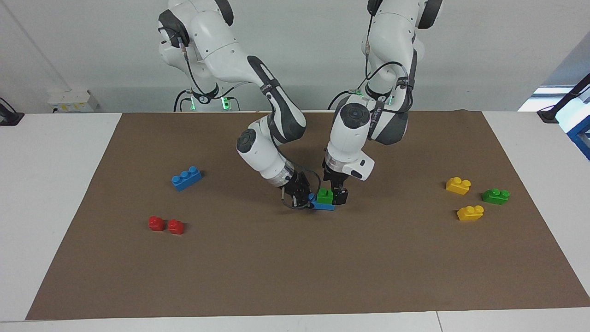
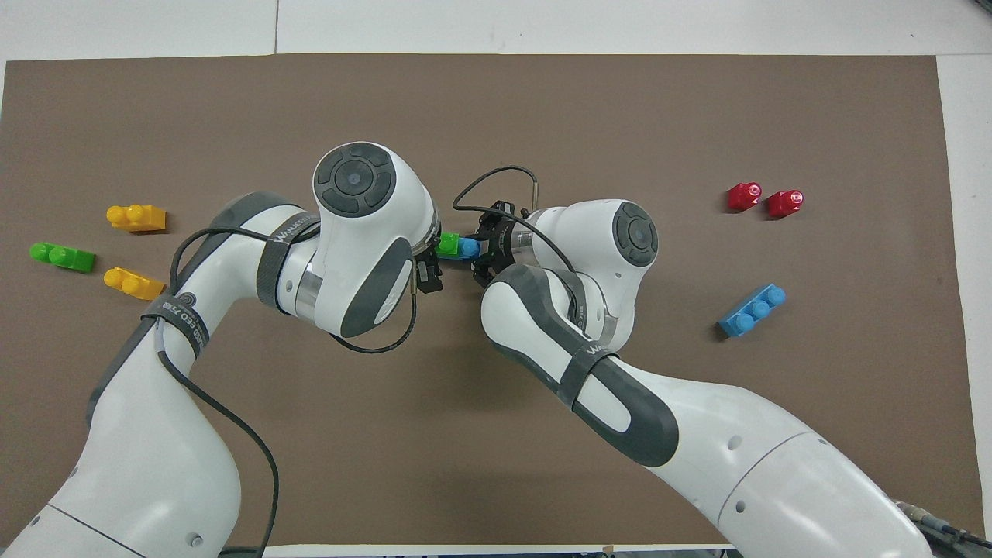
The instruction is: Remove green block with left arm and hold with right
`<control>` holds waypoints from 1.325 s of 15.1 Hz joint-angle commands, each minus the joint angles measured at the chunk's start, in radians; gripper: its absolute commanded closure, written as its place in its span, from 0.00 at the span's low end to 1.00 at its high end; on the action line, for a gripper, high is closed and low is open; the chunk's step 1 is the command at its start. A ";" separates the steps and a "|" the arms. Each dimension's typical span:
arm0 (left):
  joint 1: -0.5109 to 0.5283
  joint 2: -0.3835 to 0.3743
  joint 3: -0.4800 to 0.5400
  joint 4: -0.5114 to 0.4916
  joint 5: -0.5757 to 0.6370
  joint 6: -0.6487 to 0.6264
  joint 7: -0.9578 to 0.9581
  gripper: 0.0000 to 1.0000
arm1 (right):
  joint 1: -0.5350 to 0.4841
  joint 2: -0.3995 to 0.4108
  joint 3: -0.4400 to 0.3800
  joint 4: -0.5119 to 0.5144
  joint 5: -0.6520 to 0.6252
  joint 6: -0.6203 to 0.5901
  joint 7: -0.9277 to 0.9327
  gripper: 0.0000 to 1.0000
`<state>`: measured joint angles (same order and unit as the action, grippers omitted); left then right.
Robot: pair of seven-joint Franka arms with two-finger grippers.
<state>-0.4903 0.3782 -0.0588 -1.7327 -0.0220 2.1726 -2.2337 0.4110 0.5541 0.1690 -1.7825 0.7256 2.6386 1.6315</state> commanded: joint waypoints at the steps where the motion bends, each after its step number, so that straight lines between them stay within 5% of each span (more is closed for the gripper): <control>1: -0.005 0.018 0.004 0.018 0.004 0.013 -0.015 0.00 | -0.011 0.006 0.007 0.009 -0.002 0.009 -0.019 0.82; 11: -0.016 0.039 0.005 0.002 0.013 0.046 -0.020 0.01 | -0.011 0.007 0.007 0.009 -0.002 0.009 -0.016 0.82; 14: -0.014 0.038 0.005 -0.001 0.014 0.036 -0.018 0.35 | -0.012 0.007 0.007 0.009 -0.002 0.009 -0.018 0.82; 16: -0.013 0.038 0.004 0.002 0.016 0.026 -0.007 0.75 | -0.011 0.007 0.007 0.009 -0.002 0.009 -0.016 0.82; 18: -0.013 0.038 0.005 0.009 0.016 0.015 -0.007 0.96 | -0.011 0.007 0.007 0.009 -0.002 0.009 -0.016 0.82; 20: -0.013 0.036 0.005 0.019 0.016 -0.003 -0.006 1.00 | -0.011 0.007 0.007 0.009 -0.002 0.009 -0.016 0.82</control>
<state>-0.4931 0.4105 -0.0603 -1.7310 -0.0166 2.1998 -2.2182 0.4120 0.5551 0.1694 -1.7831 0.7236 2.6351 1.6175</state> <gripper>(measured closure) 0.617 0.652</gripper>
